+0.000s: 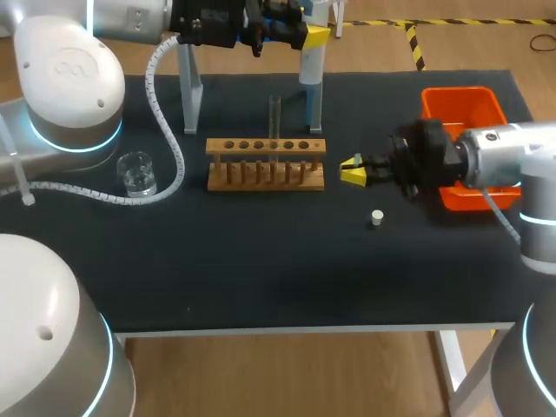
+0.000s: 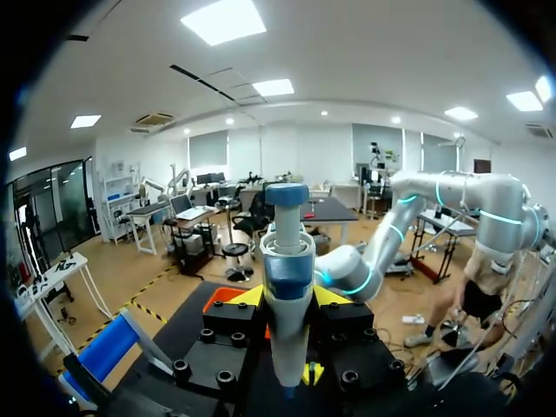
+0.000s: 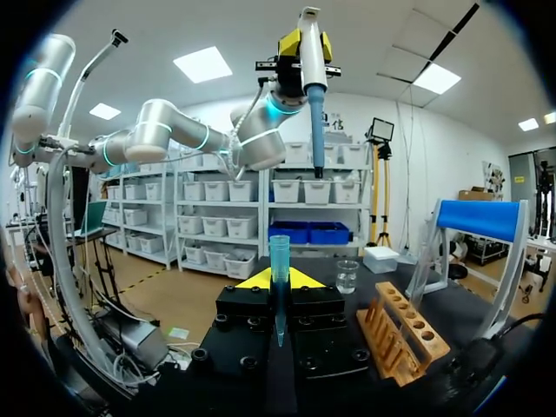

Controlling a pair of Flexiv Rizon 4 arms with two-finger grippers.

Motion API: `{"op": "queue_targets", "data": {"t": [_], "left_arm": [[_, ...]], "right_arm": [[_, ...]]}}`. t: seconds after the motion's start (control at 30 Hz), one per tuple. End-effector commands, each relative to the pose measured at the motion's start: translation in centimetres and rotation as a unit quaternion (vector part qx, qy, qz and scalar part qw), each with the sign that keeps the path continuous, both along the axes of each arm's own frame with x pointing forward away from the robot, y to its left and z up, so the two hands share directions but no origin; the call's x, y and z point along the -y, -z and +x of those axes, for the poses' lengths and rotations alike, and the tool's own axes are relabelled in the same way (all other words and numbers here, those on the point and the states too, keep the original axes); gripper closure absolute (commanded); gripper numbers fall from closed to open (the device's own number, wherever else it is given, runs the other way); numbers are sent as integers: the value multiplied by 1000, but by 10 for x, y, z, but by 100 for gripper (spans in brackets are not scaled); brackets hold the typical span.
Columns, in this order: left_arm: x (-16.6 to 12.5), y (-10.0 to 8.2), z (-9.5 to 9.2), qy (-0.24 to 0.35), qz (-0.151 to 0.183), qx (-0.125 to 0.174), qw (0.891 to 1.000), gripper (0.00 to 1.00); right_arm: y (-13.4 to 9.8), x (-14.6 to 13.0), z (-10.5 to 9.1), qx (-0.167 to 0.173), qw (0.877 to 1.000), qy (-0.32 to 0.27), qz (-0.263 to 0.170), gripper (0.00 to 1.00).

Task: Invert the test tube, pick up the pipette, mount the tip to pipette, aspirate from beaker and dispense into the tube, eject the tip, return the pipette, and cap with the stopper.

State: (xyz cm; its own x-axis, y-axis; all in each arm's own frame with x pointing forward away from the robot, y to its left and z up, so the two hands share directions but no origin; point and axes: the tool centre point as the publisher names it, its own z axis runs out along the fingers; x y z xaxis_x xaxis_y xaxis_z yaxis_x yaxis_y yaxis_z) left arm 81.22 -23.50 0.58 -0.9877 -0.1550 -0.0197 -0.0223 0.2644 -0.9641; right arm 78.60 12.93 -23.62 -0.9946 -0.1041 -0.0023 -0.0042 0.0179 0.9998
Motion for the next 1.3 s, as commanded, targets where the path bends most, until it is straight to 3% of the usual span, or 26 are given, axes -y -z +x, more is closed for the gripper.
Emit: {"op": "queue_targets", "data": {"t": [0.03,0.8,1.3], "left_arm": [[-1,-1,0,2,1,-1,1000,100],[-1,-1,0,2,1,-1,1000,100],[-1,-1,0,2,1,-1,1000,100]], "right_arm": [[4,-13,11,0,1000,-5,-2,100],[2,-58,28,5,1000,-8,-5,100],[-7,-69,32,33,999,-6,4,100]]}}
